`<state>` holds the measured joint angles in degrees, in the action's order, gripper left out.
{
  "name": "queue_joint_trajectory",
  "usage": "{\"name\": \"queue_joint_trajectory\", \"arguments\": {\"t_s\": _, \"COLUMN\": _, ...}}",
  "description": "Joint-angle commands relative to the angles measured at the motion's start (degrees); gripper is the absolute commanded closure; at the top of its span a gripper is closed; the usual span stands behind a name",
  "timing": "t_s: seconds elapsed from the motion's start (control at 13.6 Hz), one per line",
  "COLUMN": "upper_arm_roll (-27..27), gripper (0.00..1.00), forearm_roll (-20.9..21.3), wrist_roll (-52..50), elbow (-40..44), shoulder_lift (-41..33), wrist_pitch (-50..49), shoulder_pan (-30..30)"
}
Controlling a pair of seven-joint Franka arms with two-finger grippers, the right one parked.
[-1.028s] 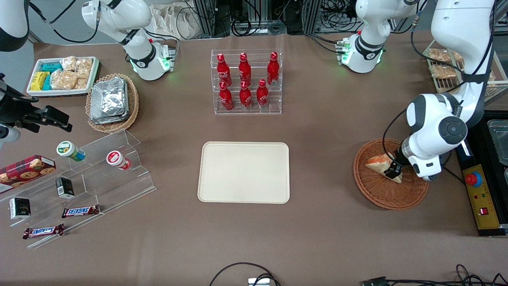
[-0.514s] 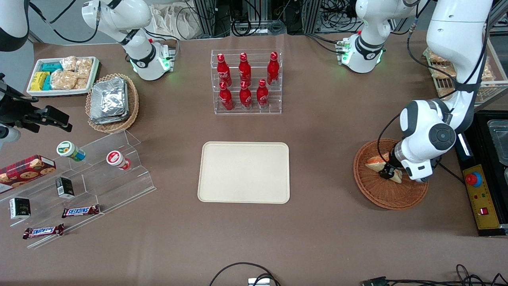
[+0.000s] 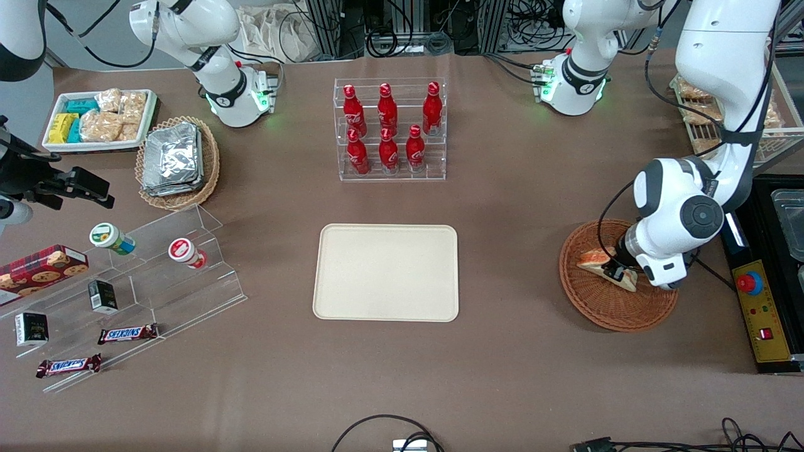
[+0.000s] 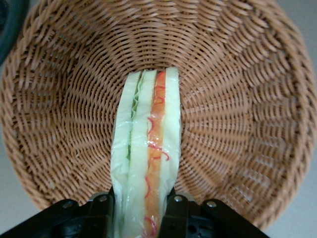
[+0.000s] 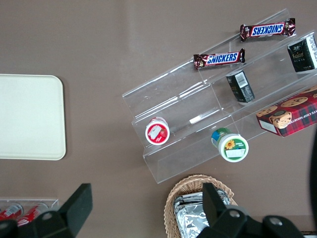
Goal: Place sandwich from basket to tray
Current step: 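Lift the sandwich and carry it over the cream tray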
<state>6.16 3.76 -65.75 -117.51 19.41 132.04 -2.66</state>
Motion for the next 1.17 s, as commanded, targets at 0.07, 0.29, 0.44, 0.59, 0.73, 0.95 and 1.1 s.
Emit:
{"name": "queue_joint_trajectory", "arguments": {"t_s": 0.07, "upper_arm_roll": 0.08, "gripper": 1.00, "forearm_roll": 4.50, "wrist_roll": -0.78, "elbow": 8.49, "shoulder_lift": -4.12, "wrist_pitch": -12.47, "shoulder_pan": 6.16}}
{"name": "queue_joint_trajectory", "arguments": {"t_s": 0.29, "upper_arm_roll": 0.17, "gripper": 1.00, "forearm_roll": 8.60, "wrist_roll": 2.10, "elbow": 15.99, "shoulder_lift": -2.80, "wrist_pitch": -20.66, "shoulder_pan": 15.20}}
{"name": "queue_joint_trajectory", "arguments": {"t_s": 0.44, "upper_arm_roll": 0.17, "gripper": 1.00, "forearm_roll": 11.09, "wrist_roll": 6.06, "elbow": 18.53, "shoulder_lift": -2.88, "wrist_pitch": -25.50, "shoulder_pan": 20.84}}
{"name": "queue_joint_trajectory", "arguments": {"t_s": 0.59, "upper_arm_roll": 3.40, "gripper": 1.00, "forearm_roll": 9.09, "wrist_roll": 11.41, "elbow": 20.91, "shoulder_lift": -2.89, "wrist_pitch": -27.97, "shoulder_pan": 21.64}}
{"name": "queue_joint_trajectory", "arguments": {"t_s": 0.73, "upper_arm_roll": 7.44, "gripper": 1.00, "forearm_roll": 8.37, "wrist_roll": 12.75, "elbow": 22.58, "shoulder_lift": -2.62, "wrist_pitch": -29.55, "shoulder_pan": 22.17}}
{"name": "queue_joint_trajectory", "arguments": {"t_s": 0.95, "upper_arm_roll": 13.16, "gripper": 1.00, "forearm_roll": 7.06, "wrist_roll": 12.84, "elbow": 22.94, "shoulder_lift": -1.22, "wrist_pitch": -29.39, "shoulder_pan": 22.26}}
{"name": "queue_joint_trajectory", "arguments": {"t_s": 1.1, "upper_arm_roll": 15.63, "gripper": 1.00, "forearm_roll": 5.39, "wrist_roll": 14.15, "elbow": 23.46, "shoulder_lift": 0.71, "wrist_pitch": -25.02, "shoulder_pan": 22.35}}
